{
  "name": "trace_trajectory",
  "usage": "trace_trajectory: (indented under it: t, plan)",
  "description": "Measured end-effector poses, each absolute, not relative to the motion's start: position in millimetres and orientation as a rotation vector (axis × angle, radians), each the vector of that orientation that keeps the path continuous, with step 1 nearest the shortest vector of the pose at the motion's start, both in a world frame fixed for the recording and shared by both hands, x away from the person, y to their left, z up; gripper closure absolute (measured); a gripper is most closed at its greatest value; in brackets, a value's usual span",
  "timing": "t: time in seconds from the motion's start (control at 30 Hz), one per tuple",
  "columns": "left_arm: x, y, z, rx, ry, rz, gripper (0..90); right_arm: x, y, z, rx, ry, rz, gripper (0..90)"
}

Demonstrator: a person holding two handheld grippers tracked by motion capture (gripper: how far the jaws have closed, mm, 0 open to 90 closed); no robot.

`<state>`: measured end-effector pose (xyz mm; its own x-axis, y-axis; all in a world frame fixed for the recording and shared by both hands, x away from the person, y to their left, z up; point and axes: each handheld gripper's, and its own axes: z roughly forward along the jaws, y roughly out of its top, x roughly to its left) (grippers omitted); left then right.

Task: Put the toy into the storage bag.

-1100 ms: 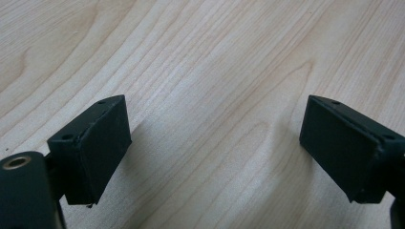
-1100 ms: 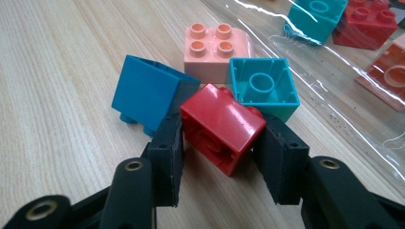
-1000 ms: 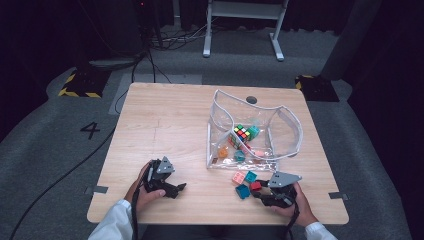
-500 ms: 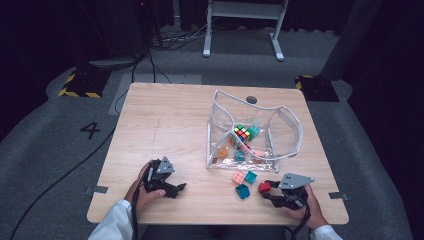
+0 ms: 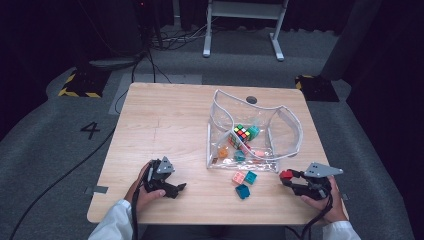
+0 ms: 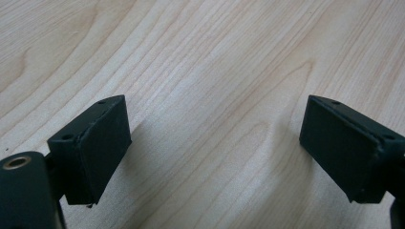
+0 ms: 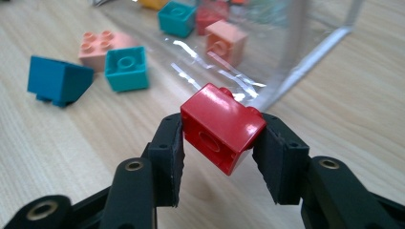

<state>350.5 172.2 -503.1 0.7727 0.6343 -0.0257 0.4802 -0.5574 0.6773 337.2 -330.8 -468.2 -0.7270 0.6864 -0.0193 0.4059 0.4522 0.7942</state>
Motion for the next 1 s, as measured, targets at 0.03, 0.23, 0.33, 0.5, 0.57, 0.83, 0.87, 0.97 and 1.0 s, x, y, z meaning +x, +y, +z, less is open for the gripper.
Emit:
trace_trajectory:
  t: [0.03, 0.23, 0.33, 0.5, 0.57, 0.83, 0.87, 0.97, 1.0]
  plan:
    - [350.5, 172.2, -503.1, 2.272, 0.826, 0.288, 10.4, 338.9, -334.6, -465.9, 0.933, 2.360, 1.161, 55.0]
    - [350.5, 172.2, -503.2, 2.271, 0.826, 0.288, 10.3, 349.1, -352.9, -444.3, 0.965, 2.280, 1.169, 55.1]
    - [350.5, 172.2, -503.2, 2.271, 0.826, 0.288, 10.3, 355.6, -360.2, -429.3, 0.969, 2.249, 1.184, 55.1]
    - [350.4, 172.2, -503.1, 2.271, 0.828, 0.289, 10.3, 367.7, -365.7, -401.4, 0.959, 2.211, 1.160, 55.0]
    - [350.3, 172.1, -503.1, 2.271, 0.828, 0.289, 10.3, 370.3, -366.9, -391.5, 0.953, 2.197, 1.155, 55.0]
    - [350.3, 172.1, -503.1, 2.271, 0.829, 0.289, 10.3, 380.8, -370.8, -353.1, 0.927, 2.154, 1.146, 55.0]
    - [350.3, 172.1, -503.1, 2.271, 0.828, 0.289, 10.3, 382.2, -371.2, -349.5, 0.924, 2.153, 1.154, 55.0]
    - [350.1, 171.8, -503.3, 2.268, 0.835, 0.281, 10.3, 385.9, -369.7, -338.9, 0.915, 2.144, 1.155, 55.0]
    - [350.1, 171.7, -503.3, 2.269, 0.835, 0.282, 10.2, 386.8, -369.0, -336.6, 0.910, 2.142, 1.152, 55.0]
